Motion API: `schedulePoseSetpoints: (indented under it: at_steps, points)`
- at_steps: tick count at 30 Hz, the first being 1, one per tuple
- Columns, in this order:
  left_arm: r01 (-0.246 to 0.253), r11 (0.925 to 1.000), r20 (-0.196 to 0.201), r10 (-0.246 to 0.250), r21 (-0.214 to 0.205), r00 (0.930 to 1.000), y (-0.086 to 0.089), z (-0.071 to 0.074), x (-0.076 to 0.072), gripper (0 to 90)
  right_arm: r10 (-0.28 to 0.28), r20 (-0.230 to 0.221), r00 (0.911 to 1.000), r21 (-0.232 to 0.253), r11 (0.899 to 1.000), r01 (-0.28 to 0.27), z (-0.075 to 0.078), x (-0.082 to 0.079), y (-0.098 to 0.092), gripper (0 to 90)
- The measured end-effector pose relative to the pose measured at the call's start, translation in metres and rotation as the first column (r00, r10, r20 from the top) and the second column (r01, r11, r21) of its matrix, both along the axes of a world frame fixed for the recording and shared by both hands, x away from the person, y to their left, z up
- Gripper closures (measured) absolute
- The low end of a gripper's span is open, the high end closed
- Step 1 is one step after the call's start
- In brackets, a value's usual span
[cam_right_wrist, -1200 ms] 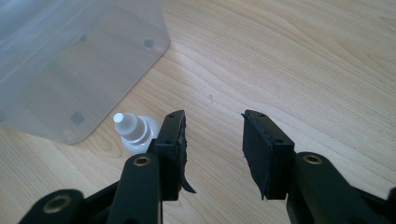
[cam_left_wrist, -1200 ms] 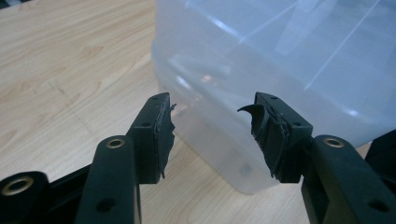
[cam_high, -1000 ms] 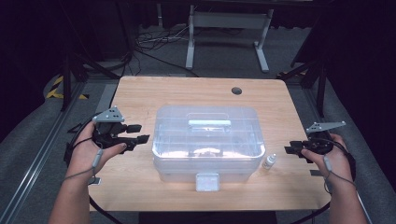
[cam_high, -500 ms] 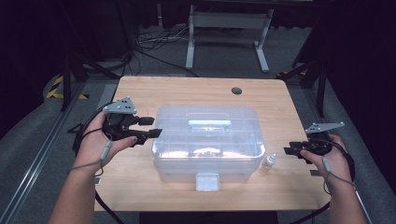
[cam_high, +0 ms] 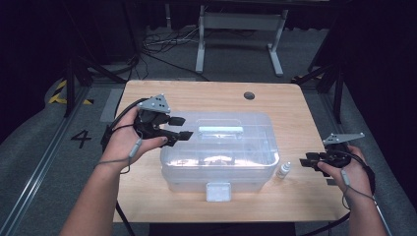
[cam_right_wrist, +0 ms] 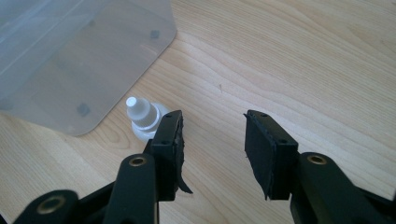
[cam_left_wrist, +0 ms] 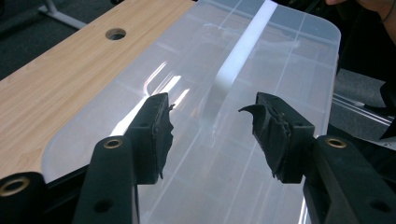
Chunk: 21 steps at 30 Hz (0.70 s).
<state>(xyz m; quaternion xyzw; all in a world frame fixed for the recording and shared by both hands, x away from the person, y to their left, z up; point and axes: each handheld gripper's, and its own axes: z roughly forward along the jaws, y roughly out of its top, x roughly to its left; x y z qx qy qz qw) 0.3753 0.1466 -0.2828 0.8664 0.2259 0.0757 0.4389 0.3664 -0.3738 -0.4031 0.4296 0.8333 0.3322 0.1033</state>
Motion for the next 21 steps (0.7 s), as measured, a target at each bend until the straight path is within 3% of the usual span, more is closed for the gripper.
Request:
schedulePoseSetpoints:
  at_steps: [21]
  points:
    - [0.068,0.9965,-0.01,-0.067,0.048,0.9977,-0.041,-0.02,0.023,46.7,-0.012,0.006,0.9999,0.004,1.0,0.012,-0.001,-0.007,-0.005,56.9]
